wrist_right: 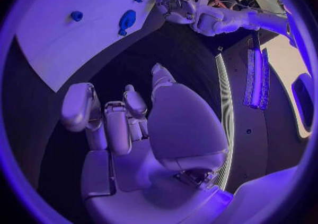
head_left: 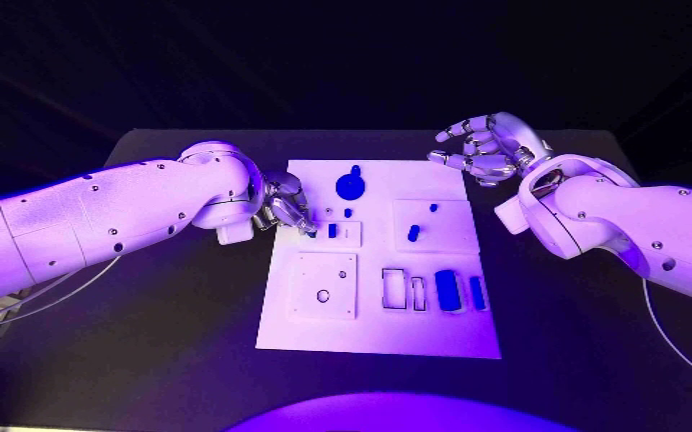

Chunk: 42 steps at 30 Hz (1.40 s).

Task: Assemble the parts on the task board

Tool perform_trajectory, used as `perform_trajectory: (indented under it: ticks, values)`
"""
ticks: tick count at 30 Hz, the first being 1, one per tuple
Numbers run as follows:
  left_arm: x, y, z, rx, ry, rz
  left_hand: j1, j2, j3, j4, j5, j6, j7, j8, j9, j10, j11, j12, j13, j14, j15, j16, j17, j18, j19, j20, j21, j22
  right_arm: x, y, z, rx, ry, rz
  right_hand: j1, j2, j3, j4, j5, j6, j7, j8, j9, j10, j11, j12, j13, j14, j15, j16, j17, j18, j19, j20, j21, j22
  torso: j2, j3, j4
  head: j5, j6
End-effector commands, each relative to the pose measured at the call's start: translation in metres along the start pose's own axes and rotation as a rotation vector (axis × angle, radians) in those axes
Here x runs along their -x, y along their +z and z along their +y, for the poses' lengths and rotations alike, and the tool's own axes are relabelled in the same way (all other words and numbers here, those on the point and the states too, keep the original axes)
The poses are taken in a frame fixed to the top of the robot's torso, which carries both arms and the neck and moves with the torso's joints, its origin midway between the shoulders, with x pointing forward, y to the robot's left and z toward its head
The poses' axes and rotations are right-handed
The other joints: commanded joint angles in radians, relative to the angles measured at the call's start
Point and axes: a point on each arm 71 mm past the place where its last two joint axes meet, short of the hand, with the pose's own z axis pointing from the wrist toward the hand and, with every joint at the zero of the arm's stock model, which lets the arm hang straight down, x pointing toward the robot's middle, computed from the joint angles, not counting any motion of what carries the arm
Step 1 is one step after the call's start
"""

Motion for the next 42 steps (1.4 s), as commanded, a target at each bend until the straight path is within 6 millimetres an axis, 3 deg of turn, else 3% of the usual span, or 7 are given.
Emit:
perform_trajectory:
  ticks: [1, 17, 42]
  values:
    - [-0.004, 0.002, -0.003, -0.005, 0.046, 0.058, 0.006, 0.007, 0.179, -0.185, 0.005, 0.004, -0.002, -0.001, -0.002, 0.007, -0.003, 0.003, -0.001, 0.102, -0.009, 0.006, 0.257, -0.016, 0.008, -0.001, 0.006, 0.000, -0.001, 0.000, 0.001, 0.014, -0.006, 0.009, 0.001, 0.007, -0.001, -0.002, 0.006, 0.010, 0.000, 0.007, -0.001, -0.001, -0.006, 0.005, 0.001, 0.041, -0.010, -0.001, 0.083, 0.009, 0.007, -0.002, 0.002, 0.002, 0.000, 0.0001, -0.0003, 0.000, -0.002]
    - [-0.005, 0.008, -0.005, 0.012, 0.104, 0.164, 0.006, 0.005, 0.179, -0.188, 0.006, 0.005, -0.002, -0.004, -0.003, 0.006, -0.003, 0.001, -0.003, 0.104, -0.008, 0.010, 0.263, -0.015, 0.004, -0.001, 0.003, -0.006, -0.001, 0.000, 0.001, 0.013, -0.006, 0.010, 0.001, 0.007, -0.001, -0.002, 0.006, 0.010, 0.000, 0.007, -0.001, -0.001, -0.006, 0.005, 0.001, 0.041, -0.010, -0.001, 0.083, 0.009, 0.007, -0.002, 0.002, 0.002, -0.001, 0.0005, -0.0007, 0.002, -0.006]
    - [0.006, 0.013, -0.005, 0.036, 0.062, 0.068, 0.002, 0.012, 0.179, -0.188, 0.003, 0.008, 0.001, -0.013, -0.010, 0.001, -0.001, -0.010, -0.015, 0.101, -0.008, 0.005, 0.255, -0.013, -0.003, -0.001, -0.002, -0.015, -0.002, 0.000, 0.000, 0.013, -0.005, 0.010, -0.001, 0.008, -0.002, -0.002, 0.008, 0.009, -0.001, 0.007, -0.003, -0.001, -0.007, 0.005, -0.004, 0.040, -0.010, -0.003, 0.081, 0.010, 0.007, -0.003, -0.002, 0.000, -0.001, -0.0006, 0.0007, 0.001, -0.002]
